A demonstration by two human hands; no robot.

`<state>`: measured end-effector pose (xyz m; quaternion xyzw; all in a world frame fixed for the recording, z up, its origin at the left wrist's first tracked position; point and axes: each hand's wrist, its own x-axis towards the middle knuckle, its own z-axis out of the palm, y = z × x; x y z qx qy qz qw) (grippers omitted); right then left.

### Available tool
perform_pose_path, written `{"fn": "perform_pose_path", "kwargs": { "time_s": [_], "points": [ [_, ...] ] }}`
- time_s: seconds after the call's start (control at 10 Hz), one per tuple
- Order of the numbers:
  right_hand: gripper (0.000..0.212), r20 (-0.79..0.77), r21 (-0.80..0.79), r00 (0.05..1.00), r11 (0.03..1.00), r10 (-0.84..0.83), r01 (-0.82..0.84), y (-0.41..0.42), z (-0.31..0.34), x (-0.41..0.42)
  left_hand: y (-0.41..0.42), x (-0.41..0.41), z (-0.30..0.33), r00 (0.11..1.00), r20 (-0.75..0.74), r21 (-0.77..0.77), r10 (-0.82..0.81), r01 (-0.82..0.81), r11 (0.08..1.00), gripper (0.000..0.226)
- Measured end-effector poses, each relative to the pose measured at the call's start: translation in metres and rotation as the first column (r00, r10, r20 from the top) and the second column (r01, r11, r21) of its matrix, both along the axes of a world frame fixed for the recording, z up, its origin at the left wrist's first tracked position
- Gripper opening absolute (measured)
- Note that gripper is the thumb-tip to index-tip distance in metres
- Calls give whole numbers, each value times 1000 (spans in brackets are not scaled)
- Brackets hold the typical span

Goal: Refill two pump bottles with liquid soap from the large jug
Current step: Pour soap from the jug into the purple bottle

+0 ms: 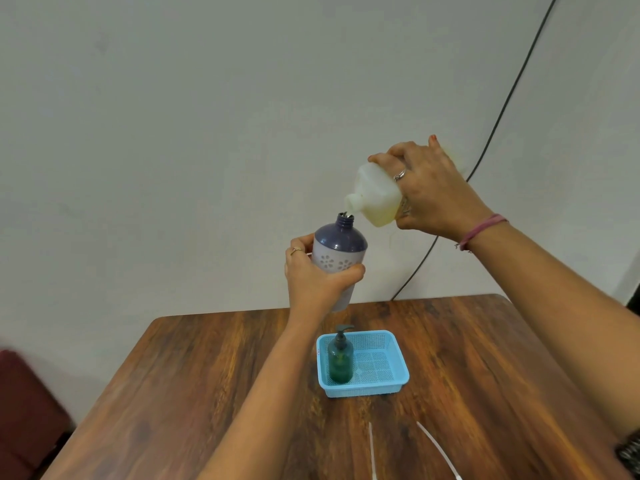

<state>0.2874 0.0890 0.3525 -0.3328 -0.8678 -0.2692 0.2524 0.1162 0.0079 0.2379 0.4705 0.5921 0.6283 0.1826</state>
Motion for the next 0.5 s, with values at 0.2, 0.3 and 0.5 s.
{"fn": "perform_pose_path", "kwargs": {
  "time_s": [0.2, 0.3, 0.5],
  "points": [
    [99, -6, 6, 1000, 1000, 5, -5, 1, 1, -1, -1, 0, 0, 1000, 10, 4, -7, 7, 1000, 72],
    [99, -1, 11, 1000, 1000, 4, -4, 0, 1, -1, -1, 0, 1, 1000, 3, 3, -8, 8, 1000, 72],
    [98, 1, 16, 1000, 1000, 6, -6, -1, 0, 0, -3, 0, 1, 1000, 3, 2, -7, 7, 1000, 73]
  ]
}}
